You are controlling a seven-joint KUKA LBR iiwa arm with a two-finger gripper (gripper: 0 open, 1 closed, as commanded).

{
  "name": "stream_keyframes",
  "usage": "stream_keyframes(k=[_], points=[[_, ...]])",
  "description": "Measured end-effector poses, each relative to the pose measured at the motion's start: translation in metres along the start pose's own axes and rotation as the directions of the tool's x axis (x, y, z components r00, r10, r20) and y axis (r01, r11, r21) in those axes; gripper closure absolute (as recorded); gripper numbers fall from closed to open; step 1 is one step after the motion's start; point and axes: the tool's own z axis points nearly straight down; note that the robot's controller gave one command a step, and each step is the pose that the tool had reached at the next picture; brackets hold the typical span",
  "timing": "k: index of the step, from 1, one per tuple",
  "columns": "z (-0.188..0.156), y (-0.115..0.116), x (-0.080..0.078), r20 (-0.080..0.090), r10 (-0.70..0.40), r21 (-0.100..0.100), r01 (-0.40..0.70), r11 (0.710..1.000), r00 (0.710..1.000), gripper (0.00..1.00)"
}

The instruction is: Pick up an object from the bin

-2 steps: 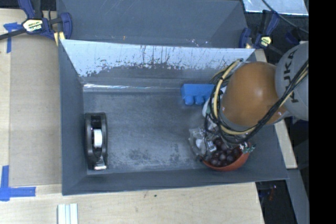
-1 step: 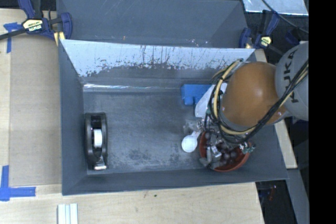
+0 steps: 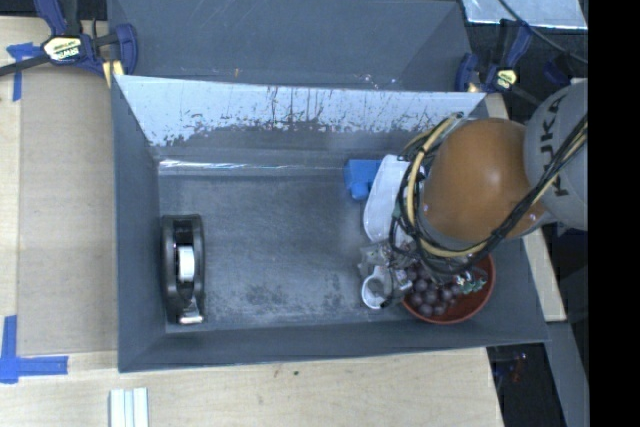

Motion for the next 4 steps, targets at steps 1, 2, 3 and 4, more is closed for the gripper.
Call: stream_keyframes(k=[1, 2, 3, 4], points=[[0.0, 0.0, 0.0, 0.0, 0.0, 0.0, 0.0, 1.0, 1.0, 1.0], [0.007, -0.001, 0.001, -0.003, 0.003, -0.002, -0.003, 1.0, 1.0, 1.0], [0.008, -0.007, 0.002, -0.002, 0.016, -0.002, -0.016, 1.0, 1.0, 1.0], [-0.109, -0.003, -0.001, 0.003, -0.001, -0.001, 0.001, 1.0, 1.0, 1.0]])
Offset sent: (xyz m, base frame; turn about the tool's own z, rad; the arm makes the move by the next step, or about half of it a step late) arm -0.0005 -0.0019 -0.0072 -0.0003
